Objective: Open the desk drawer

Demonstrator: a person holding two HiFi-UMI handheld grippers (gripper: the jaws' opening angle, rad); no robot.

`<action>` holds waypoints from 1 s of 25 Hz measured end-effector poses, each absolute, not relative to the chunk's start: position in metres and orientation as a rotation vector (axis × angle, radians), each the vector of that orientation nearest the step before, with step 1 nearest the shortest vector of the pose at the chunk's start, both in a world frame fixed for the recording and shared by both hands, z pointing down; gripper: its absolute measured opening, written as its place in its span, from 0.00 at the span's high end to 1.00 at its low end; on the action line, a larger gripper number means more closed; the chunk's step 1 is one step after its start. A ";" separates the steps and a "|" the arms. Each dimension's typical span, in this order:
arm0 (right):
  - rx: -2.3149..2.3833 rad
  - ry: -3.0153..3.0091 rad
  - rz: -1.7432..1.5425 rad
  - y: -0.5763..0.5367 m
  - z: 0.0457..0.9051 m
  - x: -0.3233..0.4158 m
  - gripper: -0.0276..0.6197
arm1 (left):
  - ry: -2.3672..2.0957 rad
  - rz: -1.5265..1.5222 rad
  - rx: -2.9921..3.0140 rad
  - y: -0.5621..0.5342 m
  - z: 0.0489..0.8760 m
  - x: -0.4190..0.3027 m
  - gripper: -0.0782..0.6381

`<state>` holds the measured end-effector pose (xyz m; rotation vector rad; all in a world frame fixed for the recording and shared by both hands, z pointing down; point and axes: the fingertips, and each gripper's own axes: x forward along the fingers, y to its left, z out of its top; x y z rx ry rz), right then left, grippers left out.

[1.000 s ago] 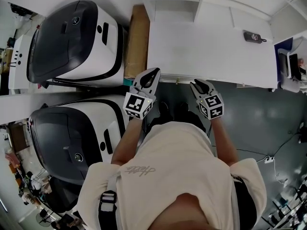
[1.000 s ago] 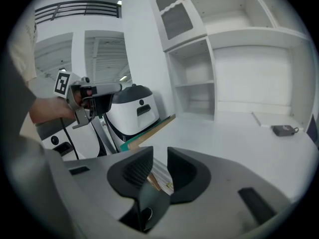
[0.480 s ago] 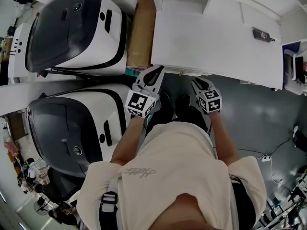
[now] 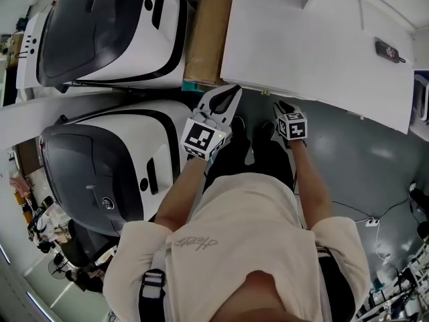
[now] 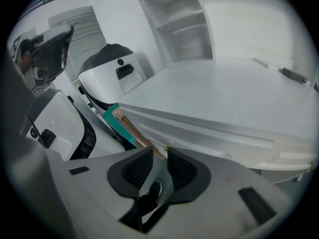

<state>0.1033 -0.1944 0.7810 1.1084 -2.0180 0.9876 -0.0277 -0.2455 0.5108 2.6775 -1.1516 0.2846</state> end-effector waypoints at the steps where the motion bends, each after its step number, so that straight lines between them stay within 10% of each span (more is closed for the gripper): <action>1: 1.102 -2.010 0.994 -0.195 0.787 0.103 0.82 | -1.145 0.287 2.676 -0.246 0.513 -0.026 0.89; 25: 1.144 -1.869 1.189 -0.232 0.892 0.077 0.76 | -1.076 0.367 2.606 -0.270 0.576 -0.025 0.89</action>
